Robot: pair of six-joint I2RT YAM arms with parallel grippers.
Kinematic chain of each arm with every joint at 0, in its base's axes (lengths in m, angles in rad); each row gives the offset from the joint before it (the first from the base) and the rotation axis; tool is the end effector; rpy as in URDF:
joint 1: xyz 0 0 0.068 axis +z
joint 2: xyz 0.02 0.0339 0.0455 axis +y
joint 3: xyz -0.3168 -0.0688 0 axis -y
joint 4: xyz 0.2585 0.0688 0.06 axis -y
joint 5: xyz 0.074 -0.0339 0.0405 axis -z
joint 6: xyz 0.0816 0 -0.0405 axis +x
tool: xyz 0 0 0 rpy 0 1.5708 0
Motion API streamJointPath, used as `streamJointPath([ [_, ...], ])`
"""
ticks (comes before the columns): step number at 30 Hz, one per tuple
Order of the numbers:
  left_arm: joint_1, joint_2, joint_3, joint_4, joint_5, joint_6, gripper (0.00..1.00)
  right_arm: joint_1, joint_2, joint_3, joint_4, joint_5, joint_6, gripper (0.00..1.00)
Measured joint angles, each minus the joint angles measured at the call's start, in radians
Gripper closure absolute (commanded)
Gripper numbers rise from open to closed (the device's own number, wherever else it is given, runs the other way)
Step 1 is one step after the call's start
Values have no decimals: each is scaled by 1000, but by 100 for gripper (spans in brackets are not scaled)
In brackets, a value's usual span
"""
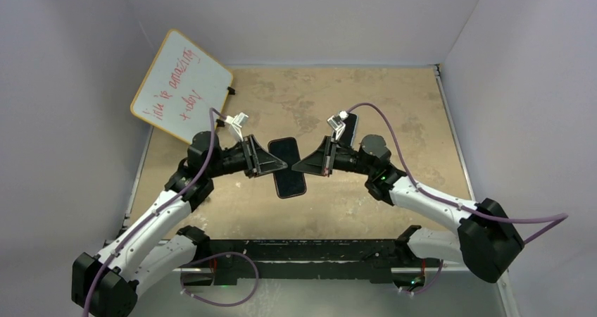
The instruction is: Put the phone into the phone case
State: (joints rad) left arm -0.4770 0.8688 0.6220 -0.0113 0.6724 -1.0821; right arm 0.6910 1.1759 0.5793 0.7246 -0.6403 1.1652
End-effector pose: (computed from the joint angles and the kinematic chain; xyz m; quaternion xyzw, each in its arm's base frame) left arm 0.1668 -0.1434 0.3152 -0.0307 0.7739 -0.5908 0.2260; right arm 0.1878 0.2185 0.3281 -0.0825 0.6648 0.6951 0.2608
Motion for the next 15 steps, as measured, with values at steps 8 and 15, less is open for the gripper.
streamJointPath([
  [8, 7, -42, -128, 291, 31, -155, 100, -10, 16, 0, 60, -37, 33, 54],
  [15, 4, -46, -172, 317, -11, -172, 100, -6, -37, -34, 34, -42, 24, 33],
])
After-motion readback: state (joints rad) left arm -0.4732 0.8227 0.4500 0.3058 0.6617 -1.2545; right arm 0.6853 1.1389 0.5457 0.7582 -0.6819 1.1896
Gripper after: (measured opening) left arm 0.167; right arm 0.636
